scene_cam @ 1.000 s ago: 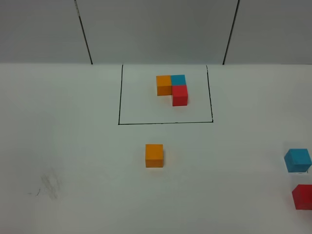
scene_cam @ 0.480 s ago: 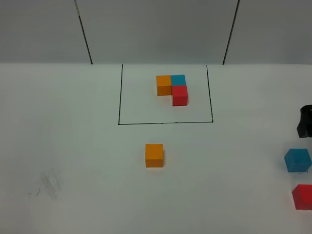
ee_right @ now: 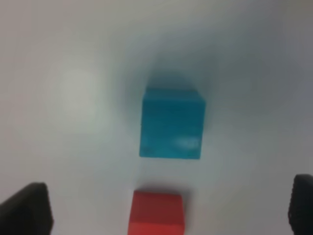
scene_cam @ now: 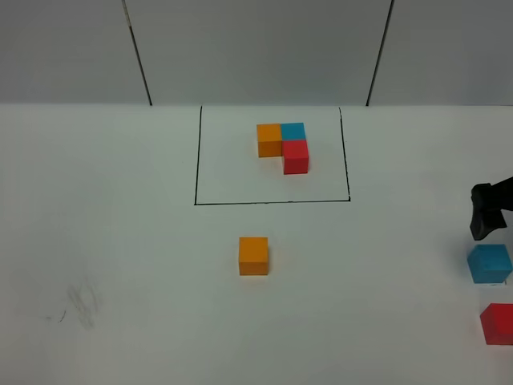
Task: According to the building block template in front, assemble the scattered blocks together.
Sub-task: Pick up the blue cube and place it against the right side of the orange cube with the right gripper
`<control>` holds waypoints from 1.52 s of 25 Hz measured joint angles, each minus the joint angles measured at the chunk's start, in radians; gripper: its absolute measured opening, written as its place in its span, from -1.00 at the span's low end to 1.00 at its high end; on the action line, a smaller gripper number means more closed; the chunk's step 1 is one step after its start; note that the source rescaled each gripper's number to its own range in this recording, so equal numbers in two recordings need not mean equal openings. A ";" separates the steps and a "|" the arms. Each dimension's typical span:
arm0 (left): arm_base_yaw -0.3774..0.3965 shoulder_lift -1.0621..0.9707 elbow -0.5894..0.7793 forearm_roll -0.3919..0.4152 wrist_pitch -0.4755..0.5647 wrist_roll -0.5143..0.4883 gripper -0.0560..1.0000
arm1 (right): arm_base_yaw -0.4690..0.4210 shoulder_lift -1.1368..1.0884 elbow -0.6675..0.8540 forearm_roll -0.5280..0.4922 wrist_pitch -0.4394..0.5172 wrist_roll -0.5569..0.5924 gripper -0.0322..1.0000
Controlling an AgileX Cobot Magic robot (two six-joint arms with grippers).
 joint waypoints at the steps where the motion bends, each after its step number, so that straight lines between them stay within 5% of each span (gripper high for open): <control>1: 0.000 0.000 0.000 0.000 0.000 0.000 -0.44 | 0.000 0.014 0.000 -0.005 -0.002 0.009 0.94; 12: 0.000 0.000 0.000 0.000 0.000 0.000 -0.44 | 0.000 0.122 0.006 -0.006 -0.065 0.042 0.89; 24: 0.000 0.000 0.001 0.000 0.000 0.003 -0.44 | 0.000 0.138 0.117 -0.007 -0.266 0.051 0.79; 33: 0.000 0.000 0.001 0.000 0.000 0.003 -0.44 | 0.000 0.212 0.119 -0.005 -0.287 0.051 0.72; 38: 0.000 0.000 0.001 0.000 0.000 0.003 -0.44 | 0.000 0.219 0.119 -0.005 -0.291 0.051 0.34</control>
